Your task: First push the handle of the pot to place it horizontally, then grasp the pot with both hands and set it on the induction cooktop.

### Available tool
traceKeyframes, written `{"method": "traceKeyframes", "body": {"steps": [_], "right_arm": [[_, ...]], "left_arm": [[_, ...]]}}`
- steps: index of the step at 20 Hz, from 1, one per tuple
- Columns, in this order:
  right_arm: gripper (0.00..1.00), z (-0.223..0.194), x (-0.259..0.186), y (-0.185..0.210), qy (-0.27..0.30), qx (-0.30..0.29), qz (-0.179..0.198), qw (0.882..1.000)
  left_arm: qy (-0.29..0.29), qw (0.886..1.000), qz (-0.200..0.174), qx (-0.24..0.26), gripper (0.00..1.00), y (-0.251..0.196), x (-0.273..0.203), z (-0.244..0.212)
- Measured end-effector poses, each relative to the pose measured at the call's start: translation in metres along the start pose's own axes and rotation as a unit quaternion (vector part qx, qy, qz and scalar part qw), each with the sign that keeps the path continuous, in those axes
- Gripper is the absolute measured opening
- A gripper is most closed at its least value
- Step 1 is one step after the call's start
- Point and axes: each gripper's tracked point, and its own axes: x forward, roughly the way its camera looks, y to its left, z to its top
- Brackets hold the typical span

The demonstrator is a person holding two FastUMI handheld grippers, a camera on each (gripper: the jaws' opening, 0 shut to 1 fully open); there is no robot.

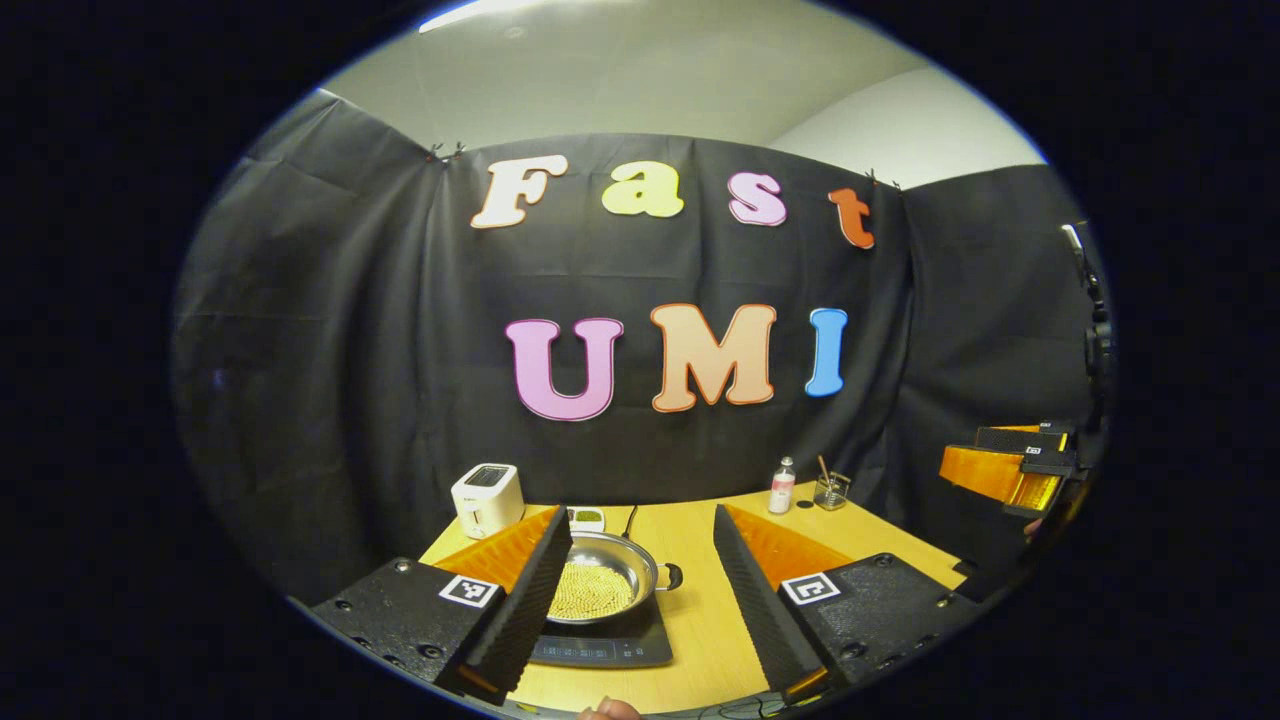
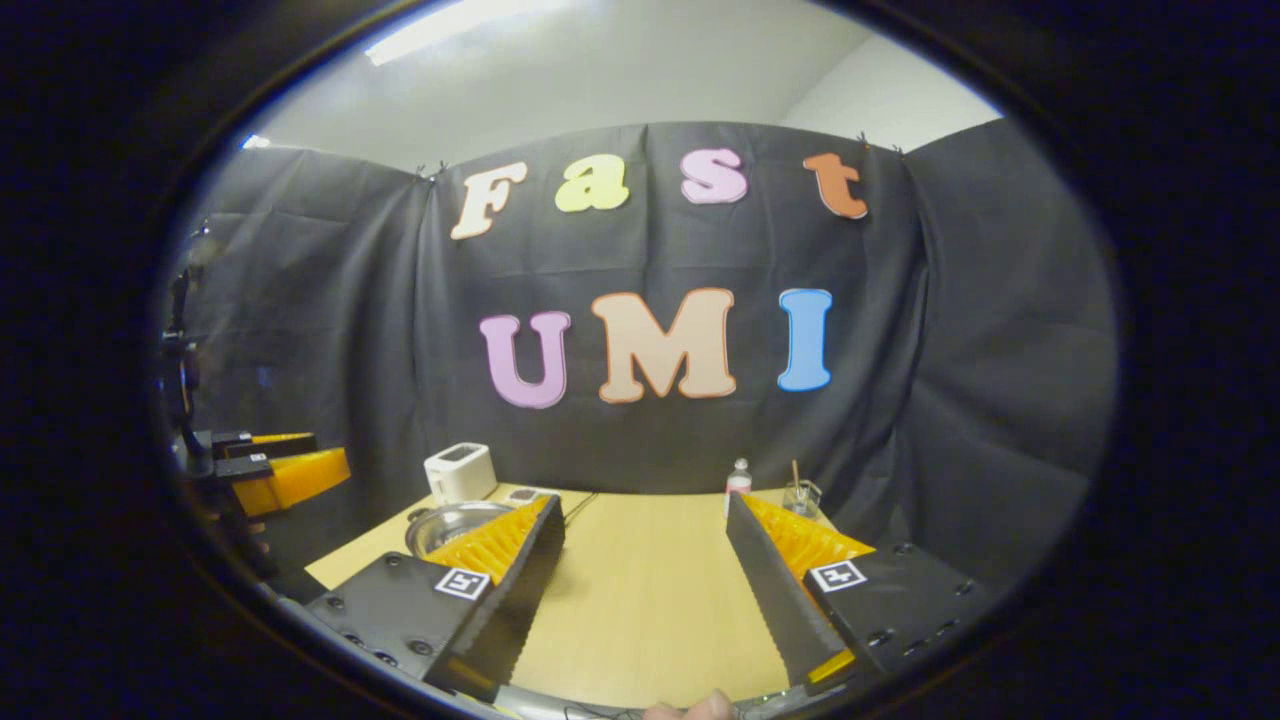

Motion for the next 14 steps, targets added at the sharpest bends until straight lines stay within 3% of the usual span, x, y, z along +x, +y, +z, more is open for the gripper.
{"method": "traceKeyframes", "body": {"steps": [5,7,8,9,14], "right_arm": [[0.93,0.015,-0.003,0.009,-0.004,0.003,0.029,1.0],[0.93,0.022,-0.006,0.002,-0.01,0.012,0.032,0.999],[0.99,0.019,-0.007,-0.003,-0.006,0.016,0.032,0.999],[0.92,0.016,-0.008,-0.007,0.0,0.02,0.034,0.999],[0.92,0.019,-0.01,-0.017,-0.006,0.028,0.036,0.999]], "left_arm": [[-0.001,0.999,0.043,0.008,0.88,0.014,-0.015,0.012],[-0.012,0.999,0.045,0.016,0.88,0.004,-0.019,0.023],[-0.012,0.999,0.046,0.02,0.87,0.0,-0.021,0.024],[-0.012,0.999,0.048,0.023,0.87,-0.003,-0.022,0.026],[-0.013,0.999,0.046,0.026,0.87,-0.022,-0.028,0.032]]}}
